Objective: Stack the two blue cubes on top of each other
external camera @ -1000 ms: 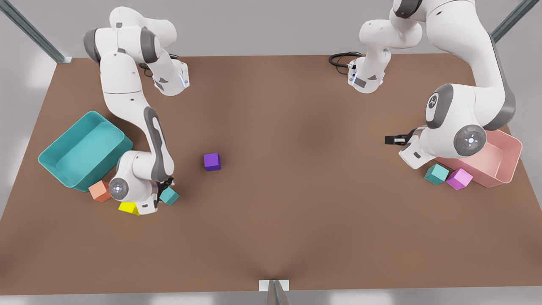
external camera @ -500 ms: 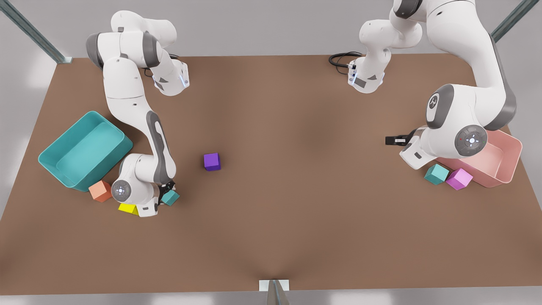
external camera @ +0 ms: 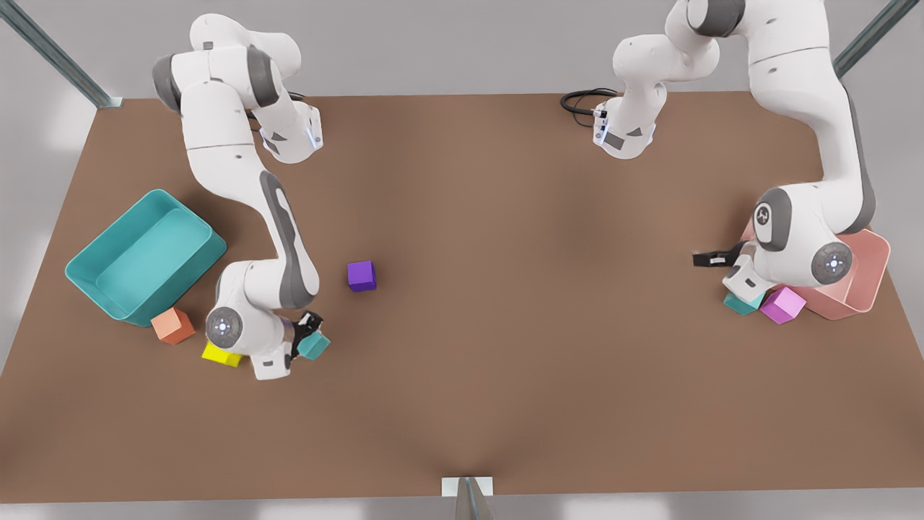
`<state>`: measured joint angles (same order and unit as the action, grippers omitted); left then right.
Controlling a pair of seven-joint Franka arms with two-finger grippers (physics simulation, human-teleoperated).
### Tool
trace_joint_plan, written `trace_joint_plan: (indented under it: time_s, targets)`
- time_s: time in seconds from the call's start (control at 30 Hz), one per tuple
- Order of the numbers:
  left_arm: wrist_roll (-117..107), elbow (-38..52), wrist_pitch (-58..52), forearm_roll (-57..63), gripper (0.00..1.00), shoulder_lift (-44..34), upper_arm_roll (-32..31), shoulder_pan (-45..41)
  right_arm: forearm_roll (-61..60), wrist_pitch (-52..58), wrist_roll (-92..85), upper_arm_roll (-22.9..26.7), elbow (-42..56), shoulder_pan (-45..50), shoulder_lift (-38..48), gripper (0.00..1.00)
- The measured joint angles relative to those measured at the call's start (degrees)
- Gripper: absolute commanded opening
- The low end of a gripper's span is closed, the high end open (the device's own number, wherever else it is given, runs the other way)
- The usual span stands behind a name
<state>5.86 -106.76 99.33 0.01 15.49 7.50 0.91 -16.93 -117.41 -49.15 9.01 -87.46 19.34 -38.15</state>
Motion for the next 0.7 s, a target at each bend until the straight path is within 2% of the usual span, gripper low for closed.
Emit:
trace_joint_plan:
  time_s: [0.17, 0.3, 0.57, 0.7]
  targets:
    - [13.8, -0.9, 14.8, 0.1, 1.0, 5.0, 1.9, 1.6, 0.5, 2.1, 10.0, -7.3, 7.2, 3.4, -3.0, 0.56]
    - [25.3, -0.9, 21.7, 1.4, 1.0, 7.8, 2.0, 4.1, 0.9, 1.0, 20.5, -12.0, 15.4, 7.3, -8.5, 0.56]
    - [44.3, -0.7, 29.7, 1.8, 1.0, 11.0, 2.1, 5.5, 1.9, -11.5, 47.3, -12.4, 27.7, 22.0, -19.8, 0.55]
    - [50.8, -0.7, 31.9, 1.6, 1.0, 12.5, 2.2, 5.7, 2.7, -16.1, 60.7, -10.0, 30.9, 25.9, -23.5, 0.55]
